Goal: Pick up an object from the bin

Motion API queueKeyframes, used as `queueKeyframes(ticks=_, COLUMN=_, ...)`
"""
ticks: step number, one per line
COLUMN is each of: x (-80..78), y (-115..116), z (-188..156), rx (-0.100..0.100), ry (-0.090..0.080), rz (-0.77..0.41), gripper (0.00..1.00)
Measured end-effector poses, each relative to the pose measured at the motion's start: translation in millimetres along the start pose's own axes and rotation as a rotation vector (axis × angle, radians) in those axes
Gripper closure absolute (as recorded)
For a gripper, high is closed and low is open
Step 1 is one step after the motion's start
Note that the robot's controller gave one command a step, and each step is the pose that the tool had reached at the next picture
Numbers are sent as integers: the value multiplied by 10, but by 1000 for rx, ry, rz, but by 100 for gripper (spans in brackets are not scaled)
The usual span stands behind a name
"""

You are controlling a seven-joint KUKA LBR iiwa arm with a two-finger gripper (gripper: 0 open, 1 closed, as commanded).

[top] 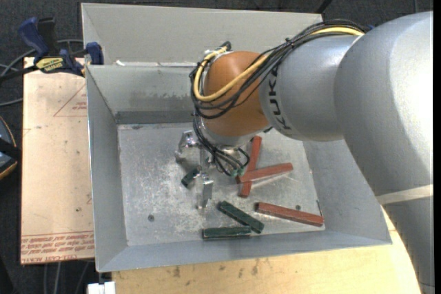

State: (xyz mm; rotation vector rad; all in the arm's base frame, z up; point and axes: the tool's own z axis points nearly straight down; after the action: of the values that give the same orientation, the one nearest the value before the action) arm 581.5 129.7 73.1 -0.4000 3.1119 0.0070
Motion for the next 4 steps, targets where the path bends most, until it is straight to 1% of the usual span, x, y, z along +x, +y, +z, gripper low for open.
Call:
queueKeyframes(ticks=1, x=-5, y=2, z=-17, rx=2, ry=-4, rz=-8, gripper=0)
queueKeyframes(ticks=2, x=-49, y=7, z=-47, rx=2, ry=-13, rz=2, gripper=100)
queueKeyframes(ticks=4, x=-48, y=6, z=-47, rx=1, ry=-13, rz=2, gripper=100)
